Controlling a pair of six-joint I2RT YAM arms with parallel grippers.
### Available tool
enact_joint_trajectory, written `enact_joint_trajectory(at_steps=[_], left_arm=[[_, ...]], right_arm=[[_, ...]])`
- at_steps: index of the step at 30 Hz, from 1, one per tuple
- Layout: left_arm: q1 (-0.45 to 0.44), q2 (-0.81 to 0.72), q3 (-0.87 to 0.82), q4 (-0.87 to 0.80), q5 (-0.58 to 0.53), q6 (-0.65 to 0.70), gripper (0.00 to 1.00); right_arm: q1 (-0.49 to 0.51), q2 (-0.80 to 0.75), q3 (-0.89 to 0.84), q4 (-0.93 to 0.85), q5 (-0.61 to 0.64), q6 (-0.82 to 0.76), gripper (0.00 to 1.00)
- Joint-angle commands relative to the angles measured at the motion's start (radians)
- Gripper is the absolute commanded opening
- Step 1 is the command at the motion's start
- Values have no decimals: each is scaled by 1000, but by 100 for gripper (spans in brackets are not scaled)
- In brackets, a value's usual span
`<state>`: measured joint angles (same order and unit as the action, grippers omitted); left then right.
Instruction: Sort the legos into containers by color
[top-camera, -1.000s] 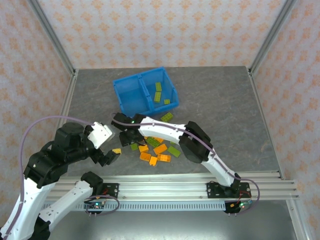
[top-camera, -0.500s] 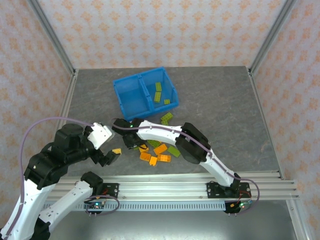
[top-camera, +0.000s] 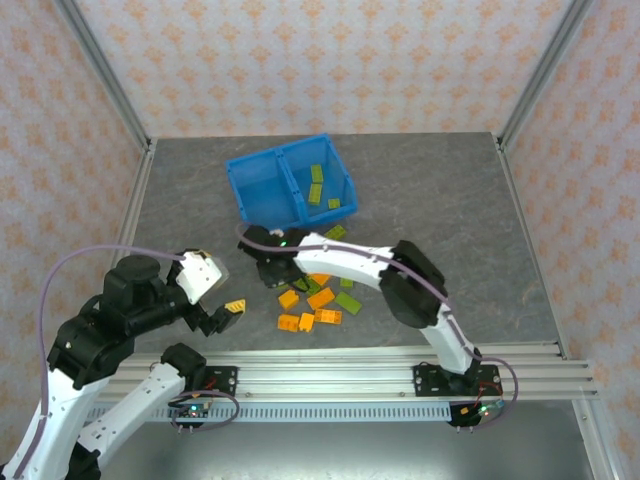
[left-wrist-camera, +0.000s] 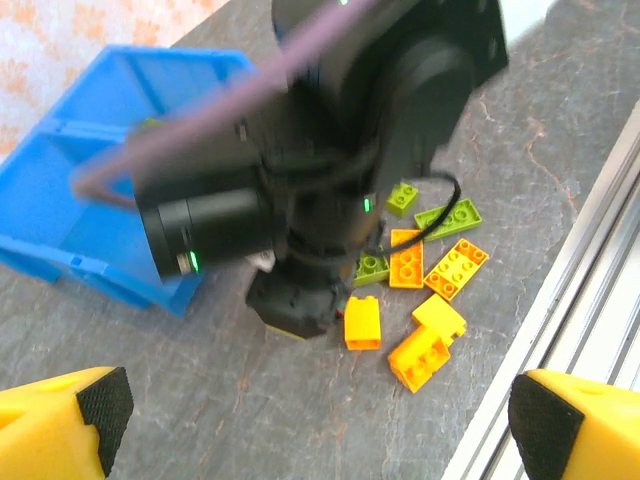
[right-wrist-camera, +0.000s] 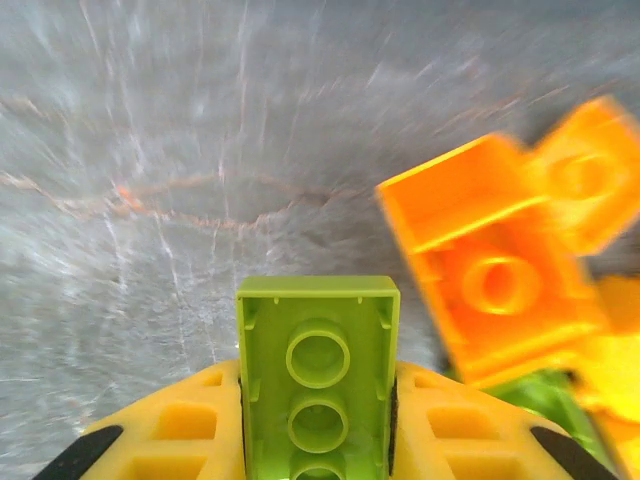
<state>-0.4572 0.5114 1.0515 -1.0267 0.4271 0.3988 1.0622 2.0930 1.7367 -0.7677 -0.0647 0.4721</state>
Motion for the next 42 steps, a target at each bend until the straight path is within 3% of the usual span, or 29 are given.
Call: enact_joint_trajectory(at_steps=[1, 5, 9, 13, 17, 20, 23, 28, 34, 42], left_arm=[[5, -16, -14, 71, 75, 53, 100], [6, 18, -24, 124, 123, 40, 100], [5, 61, -78, 294, 190, -107, 100], [-2, 106, -135, 450, 139, -326, 100], [-17, 146, -143, 450, 42, -447, 100], [-24, 143, -142, 415, -7, -468, 100], [-25, 131, -145, 392, -28, -458, 100], [-26, 128, -151, 377, -48, -424, 100], [-26, 164, -196, 436, 10, -378, 100], [-38, 230, -267, 580, 148, -178, 100]], right_arm=[[-71, -164, -35, 49, 62, 2, 26], [-164, -252, -38, 47, 109, -51, 26], [-290, -232, 12, 57, 136, -122, 27], [-381, -92, 143, 61, 141, -192, 27], [-434, 116, 355, -4, 109, -203, 27], [-444, 234, 494, -46, 114, -190, 29], [-446, 312, 620, -103, 113, -180, 41], [-445, 293, 676, -139, 124, -173, 50], [-438, 87, 523, -136, 93, -170, 51], [-332, -445, -272, 91, 91, -13, 58]])
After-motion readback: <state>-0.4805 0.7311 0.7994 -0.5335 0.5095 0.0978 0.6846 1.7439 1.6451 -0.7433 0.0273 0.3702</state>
